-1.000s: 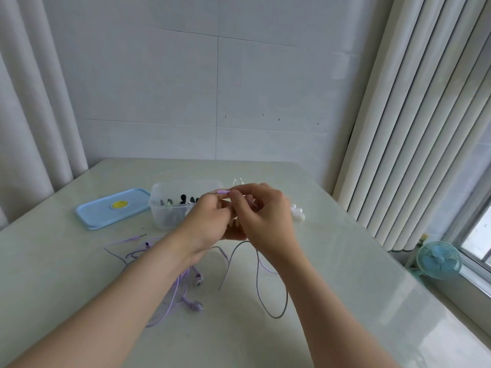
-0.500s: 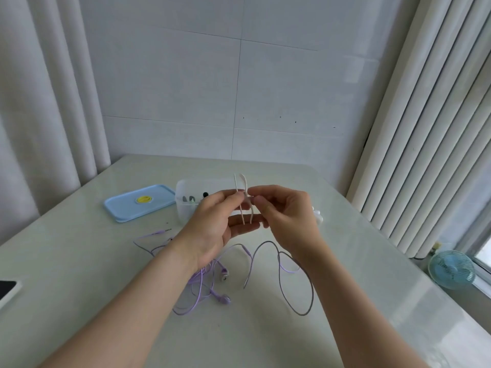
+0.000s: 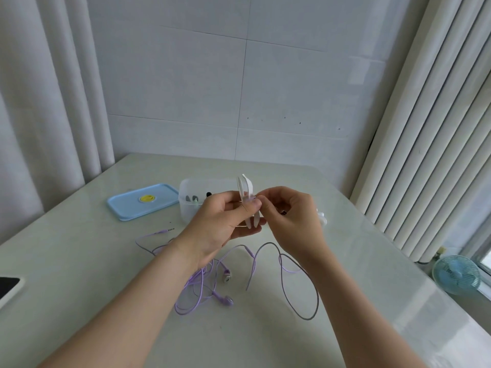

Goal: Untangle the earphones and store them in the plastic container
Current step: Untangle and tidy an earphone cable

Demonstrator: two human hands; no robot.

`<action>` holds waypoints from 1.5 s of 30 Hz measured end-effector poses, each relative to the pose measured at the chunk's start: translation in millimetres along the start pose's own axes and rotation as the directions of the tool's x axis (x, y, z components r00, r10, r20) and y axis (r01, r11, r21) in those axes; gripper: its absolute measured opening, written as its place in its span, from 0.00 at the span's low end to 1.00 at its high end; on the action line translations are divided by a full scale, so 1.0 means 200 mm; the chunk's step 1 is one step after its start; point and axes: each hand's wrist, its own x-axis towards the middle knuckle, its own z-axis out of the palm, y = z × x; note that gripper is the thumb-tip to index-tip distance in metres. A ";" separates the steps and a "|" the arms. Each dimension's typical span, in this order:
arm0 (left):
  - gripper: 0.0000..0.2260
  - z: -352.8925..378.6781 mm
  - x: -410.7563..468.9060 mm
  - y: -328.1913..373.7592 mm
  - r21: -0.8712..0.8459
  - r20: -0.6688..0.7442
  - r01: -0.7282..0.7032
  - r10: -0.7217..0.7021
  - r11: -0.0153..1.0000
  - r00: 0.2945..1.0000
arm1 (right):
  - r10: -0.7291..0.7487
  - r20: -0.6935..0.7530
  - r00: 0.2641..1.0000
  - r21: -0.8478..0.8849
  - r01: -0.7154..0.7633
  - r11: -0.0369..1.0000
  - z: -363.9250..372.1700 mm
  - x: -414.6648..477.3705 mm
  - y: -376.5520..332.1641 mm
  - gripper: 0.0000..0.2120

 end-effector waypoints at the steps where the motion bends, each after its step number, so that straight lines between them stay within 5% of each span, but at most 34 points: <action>1: 0.12 0.00 0.00 0.00 0.013 -0.007 0.000 0.000 1.000 1.000 | -0.002 -0.008 1.000 -0.013 0.002 1.000 0.00 0.00 0.00 0.05; 9: 0.12 -0.02 0.00 -0.01 0.003 -0.005 0.024 -0.024 1.000 1.000 | 0.068 0.028 0.997 0.026 -0.069 0.997 -0.01 0.01 0.01 0.11; 16: 0.12 -0.04 0.02 0.02 -0.161 0.004 0.079 -0.079 0.984 0.997 | 0.160 -0.035 0.986 0.009 -0.160 0.987 -0.02 0.03 0.05 0.04; 31: 0.07 -0.07 0.05 -0.03 0.188 -0.342 -0.081 0.142 0.979 0.929 | 0.253 0.439 0.862 -0.001 -0.281 0.960 -0.03 -0.04 -0.05 0.08; 35: 0.08 -0.09 0.05 -0.05 0.363 -0.225 -0.058 0.148 0.930 0.963 | 0.180 0.350 0.919 0.101 -0.228 0.968 -0.02 -0.03 -0.07 0.08; 39: 0.17 -0.06 0.02 -0.03 0.301 -0.026 -0.058 0.069 0.952 0.997 | 0.122 0.228 0.966 0.168 -0.163 0.972 -0.02 -0.02 -0.06 0.10; 45: 0.12 -0.04 -0.01 -0.01 0.309 0.137 -0.093 0.053 0.947 0.989 | 0.168 0.191 0.967 0.160 -0.199 0.967 -0.06 0.01 -0.05 0.12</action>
